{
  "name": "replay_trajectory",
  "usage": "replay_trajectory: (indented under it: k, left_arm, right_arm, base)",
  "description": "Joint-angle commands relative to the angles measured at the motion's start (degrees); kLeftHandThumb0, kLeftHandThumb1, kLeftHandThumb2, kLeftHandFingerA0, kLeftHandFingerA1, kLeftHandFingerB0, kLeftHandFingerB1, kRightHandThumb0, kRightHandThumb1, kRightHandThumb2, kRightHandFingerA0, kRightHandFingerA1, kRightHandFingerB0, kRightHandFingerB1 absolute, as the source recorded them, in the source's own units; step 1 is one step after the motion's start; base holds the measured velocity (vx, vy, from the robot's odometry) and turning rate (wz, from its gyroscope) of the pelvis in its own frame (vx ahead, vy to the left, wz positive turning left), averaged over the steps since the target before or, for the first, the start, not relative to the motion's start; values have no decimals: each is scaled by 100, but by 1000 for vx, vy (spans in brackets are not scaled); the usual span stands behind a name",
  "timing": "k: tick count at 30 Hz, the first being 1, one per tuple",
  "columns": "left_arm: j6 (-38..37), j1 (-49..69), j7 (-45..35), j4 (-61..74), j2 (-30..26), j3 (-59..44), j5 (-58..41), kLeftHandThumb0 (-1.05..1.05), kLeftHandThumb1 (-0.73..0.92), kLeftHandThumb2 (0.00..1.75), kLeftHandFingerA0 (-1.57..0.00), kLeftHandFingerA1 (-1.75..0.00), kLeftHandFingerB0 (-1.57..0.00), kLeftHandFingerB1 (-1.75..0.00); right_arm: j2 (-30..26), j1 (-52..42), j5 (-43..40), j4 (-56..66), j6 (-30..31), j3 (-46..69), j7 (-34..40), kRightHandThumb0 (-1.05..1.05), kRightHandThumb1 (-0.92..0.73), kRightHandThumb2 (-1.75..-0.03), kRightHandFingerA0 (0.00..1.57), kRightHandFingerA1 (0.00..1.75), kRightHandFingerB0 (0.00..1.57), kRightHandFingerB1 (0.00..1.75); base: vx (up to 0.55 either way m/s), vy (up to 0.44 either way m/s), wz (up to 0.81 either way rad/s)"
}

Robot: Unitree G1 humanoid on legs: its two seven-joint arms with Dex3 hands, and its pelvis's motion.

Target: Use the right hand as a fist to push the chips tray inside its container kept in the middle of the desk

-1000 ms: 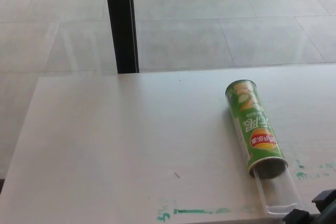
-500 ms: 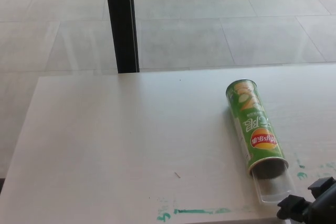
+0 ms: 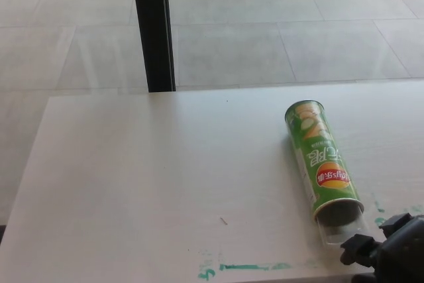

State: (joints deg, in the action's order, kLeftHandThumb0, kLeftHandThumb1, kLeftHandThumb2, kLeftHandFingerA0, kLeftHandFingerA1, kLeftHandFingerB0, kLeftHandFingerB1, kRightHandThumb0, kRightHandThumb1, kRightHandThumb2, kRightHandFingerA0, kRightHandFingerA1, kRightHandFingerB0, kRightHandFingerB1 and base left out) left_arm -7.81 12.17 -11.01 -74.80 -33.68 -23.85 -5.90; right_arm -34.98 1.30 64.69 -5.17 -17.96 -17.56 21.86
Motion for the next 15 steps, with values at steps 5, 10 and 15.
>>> replay_trajectory:
  k: [5, 10, 15]
  left_arm:
    - [-48, 67, -36, 14, -30, -34, -92, -105, 86, 102, -64, -132, -41, -108]
    - [-136, 88, 20, -19, -32, 45, 0, -83, 62, 142, -83, -121, 0, -71]
    - [-120, 127, -21, -2, 13, -62, -121, -105, 86, 101, -63, -131, -43, -106]
  right_arm:
    - [-1, 273, -53, -358, 217, -147, -129, -72, -89, -73, 96, 157, 71, 55]
    - [-4, 474, -61, -596, 344, -182, -124, -72, -88, -73, 97, 154, 67, 54]
    - [0, 665, -63, -792, 427, -238, -155, -70, -92, -71, 93, 149, 64, 52]
  base:
    - [0, 0, 0]
    - [0, 0, 0]
    - [0, 0, 0]
